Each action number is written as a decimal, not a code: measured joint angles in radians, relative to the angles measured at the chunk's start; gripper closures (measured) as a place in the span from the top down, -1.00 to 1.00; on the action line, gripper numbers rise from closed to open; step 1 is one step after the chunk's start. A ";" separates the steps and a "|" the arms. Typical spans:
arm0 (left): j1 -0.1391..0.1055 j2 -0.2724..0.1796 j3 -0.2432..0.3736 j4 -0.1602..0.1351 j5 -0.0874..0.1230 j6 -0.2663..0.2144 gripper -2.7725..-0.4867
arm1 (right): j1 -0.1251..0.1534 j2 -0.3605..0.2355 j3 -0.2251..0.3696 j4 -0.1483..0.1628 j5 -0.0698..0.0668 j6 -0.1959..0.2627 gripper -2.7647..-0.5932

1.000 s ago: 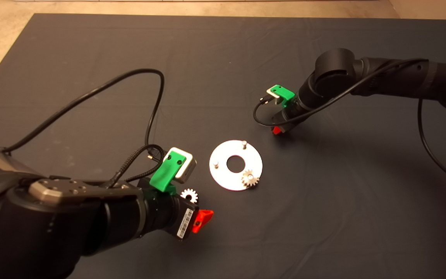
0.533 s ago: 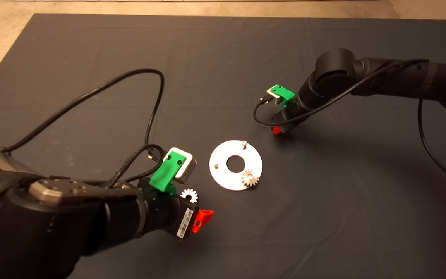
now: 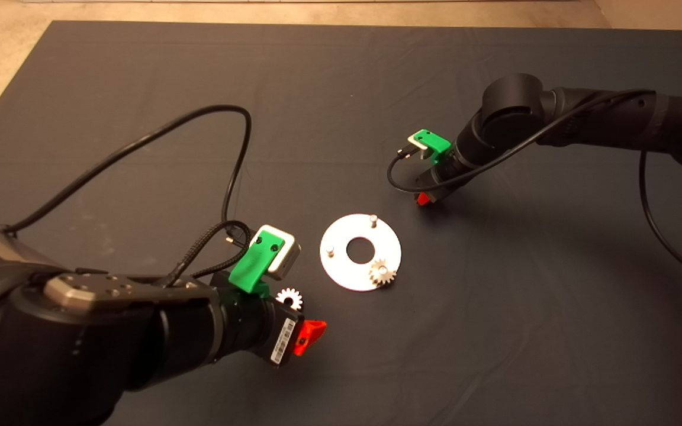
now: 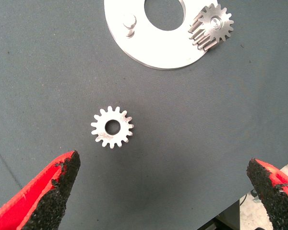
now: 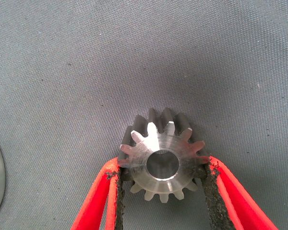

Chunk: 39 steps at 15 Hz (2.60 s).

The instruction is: Install three planetary gears onto the carrier pins

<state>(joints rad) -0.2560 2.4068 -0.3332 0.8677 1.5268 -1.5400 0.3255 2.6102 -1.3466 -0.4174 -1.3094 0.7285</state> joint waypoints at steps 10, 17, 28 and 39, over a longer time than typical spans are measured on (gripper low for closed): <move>-0.004 0.000 0.000 0.000 0.000 0.000 0.77 | 0.024 0.000 0.033 0.031 0.001 -0.003 -0.72; -0.017 0.000 0.000 0.000 0.000 0.000 0.77 | 0.141 -0.007 0.189 0.105 -0.035 -0.003 -0.72; -0.037 0.000 0.000 -0.002 0.000 0.001 0.77 | 0.163 -0.017 0.334 0.127 -0.142 -0.017 -0.73; -0.081 -0.011 0.000 -0.022 0.000 0.052 0.77 | 0.162 -0.026 0.322 0.127 -0.035 -0.017 -0.73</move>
<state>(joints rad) -0.3366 2.3957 -0.3332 0.8461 1.5272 -1.4883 0.4877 2.5838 -1.0247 -0.2904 -1.3441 0.7119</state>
